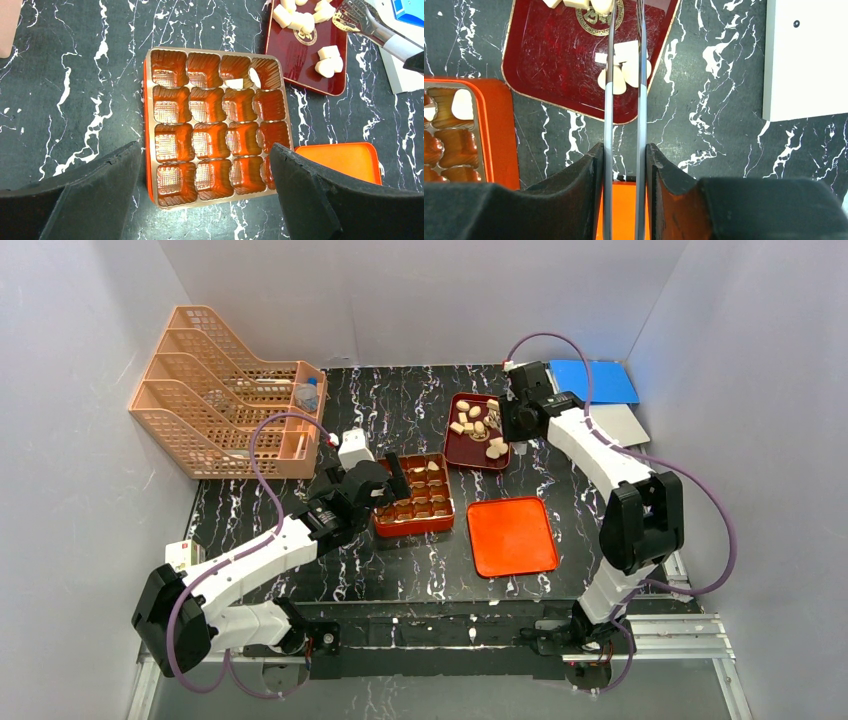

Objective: Pack the chocolate
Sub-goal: Pick up the fake chocolate from the plate.

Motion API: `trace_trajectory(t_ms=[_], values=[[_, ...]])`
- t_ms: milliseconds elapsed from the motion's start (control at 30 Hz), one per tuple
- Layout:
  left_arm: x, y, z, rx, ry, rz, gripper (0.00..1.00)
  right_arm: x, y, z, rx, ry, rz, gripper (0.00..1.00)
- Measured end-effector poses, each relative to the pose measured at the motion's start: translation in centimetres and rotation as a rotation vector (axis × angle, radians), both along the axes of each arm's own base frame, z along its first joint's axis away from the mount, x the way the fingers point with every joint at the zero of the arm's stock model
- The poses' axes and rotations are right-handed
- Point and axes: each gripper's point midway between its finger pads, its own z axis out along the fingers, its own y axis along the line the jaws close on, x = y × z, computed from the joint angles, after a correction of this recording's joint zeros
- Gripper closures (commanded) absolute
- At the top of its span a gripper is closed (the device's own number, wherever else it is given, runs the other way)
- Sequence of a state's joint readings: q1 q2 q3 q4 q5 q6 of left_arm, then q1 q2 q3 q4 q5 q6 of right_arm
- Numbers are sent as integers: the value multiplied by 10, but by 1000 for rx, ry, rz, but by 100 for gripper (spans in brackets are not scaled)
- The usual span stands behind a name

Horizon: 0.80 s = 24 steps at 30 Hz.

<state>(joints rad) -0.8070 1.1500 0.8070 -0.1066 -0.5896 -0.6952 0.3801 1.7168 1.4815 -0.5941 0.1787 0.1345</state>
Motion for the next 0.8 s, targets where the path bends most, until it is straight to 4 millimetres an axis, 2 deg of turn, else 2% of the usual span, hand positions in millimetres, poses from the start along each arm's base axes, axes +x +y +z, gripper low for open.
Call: trace_trajectory(t_ms=[367,567,800], values=[[0,0,0,2,0,1,2,14,7,-21,-14,42,8,60],[0,1,0,4,-1,0,2,23,10,-17,-11,29,10,53],[1,1,0,4,-1,2,2,25,11,-12,-8,20,10,52]])
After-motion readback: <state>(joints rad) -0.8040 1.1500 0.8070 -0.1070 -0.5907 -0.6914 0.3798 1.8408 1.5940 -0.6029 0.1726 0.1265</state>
